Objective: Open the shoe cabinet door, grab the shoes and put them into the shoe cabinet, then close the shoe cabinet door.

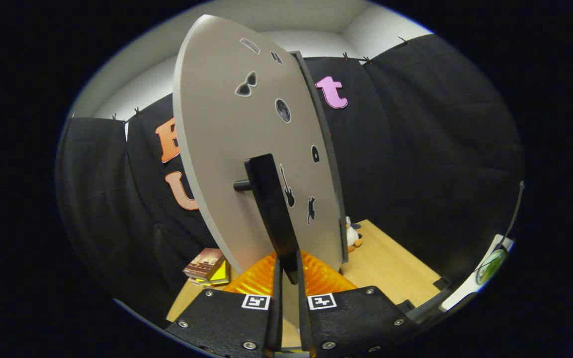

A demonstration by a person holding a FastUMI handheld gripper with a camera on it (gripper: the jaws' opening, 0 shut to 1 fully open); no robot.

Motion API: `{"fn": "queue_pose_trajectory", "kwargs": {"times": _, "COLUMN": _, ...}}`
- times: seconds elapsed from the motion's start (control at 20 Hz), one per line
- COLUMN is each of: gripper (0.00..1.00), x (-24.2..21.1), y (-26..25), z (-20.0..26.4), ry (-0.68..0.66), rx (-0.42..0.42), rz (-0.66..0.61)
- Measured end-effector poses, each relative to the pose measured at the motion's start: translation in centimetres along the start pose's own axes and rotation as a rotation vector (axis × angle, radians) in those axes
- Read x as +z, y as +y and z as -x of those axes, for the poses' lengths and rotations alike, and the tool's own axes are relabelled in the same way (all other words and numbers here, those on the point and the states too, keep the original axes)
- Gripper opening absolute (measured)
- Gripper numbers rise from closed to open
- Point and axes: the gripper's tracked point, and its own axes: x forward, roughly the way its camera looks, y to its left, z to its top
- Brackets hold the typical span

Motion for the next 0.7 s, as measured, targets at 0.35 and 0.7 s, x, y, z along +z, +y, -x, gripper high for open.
{"fn": "queue_pose_trajectory", "kwargs": {"times": 0.35, "gripper": 0.09, "x": 2.4, "y": -11.3, "z": 0.5, "ry": -0.073, "rx": -0.282, "rz": 0.004}}
{"fn": "queue_pose_trajectory", "kwargs": {"times": 0.7, "gripper": 0.05, "x": 1.9, "y": -12.6, "z": 0.8, "ry": -0.057, "rx": -0.247, "rz": -0.026}}
